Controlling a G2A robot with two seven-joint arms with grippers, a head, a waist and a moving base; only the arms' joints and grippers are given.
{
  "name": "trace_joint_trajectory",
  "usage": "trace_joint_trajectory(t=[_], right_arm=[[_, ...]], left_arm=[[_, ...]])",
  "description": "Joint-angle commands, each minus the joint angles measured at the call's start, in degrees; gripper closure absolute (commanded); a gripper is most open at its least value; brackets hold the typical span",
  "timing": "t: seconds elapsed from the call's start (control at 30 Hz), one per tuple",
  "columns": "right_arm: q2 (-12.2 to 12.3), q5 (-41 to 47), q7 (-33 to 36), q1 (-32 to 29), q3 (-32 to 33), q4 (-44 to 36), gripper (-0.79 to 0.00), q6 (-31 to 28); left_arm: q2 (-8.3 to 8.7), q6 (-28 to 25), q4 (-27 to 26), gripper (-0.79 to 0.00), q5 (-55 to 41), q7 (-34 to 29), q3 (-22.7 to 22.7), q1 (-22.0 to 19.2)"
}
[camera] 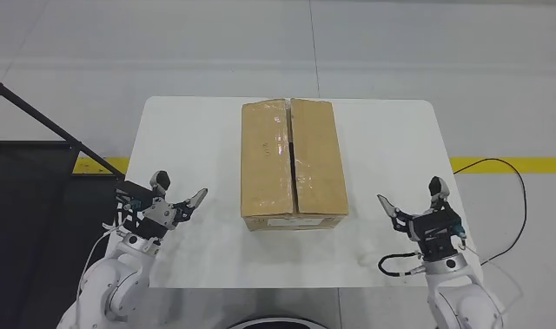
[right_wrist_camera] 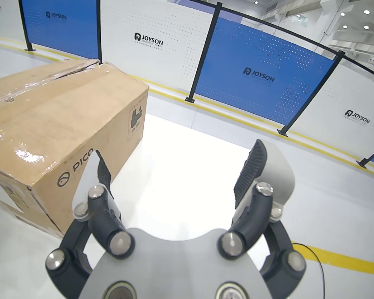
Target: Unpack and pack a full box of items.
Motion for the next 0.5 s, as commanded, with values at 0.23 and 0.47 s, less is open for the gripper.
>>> trace_joint_trajectory(t=[0.23, 0.47], right_arm=[[0.00, 0.14, -0.02, 0.01, 0.01, 0.07, -0.785, 0.02], [-0.11, -3.24, -4.07, 0.10, -0.42, -1.66, -0.785, 0.49]], left_arm=[[-0.04, 0.39, 0.22, -0.785, -0.06, -0.26, 0.08, -0.24], [-0.31, -1.81, 2.58, -0.785, 1.33, -2.13, 4.61, -3.30]])
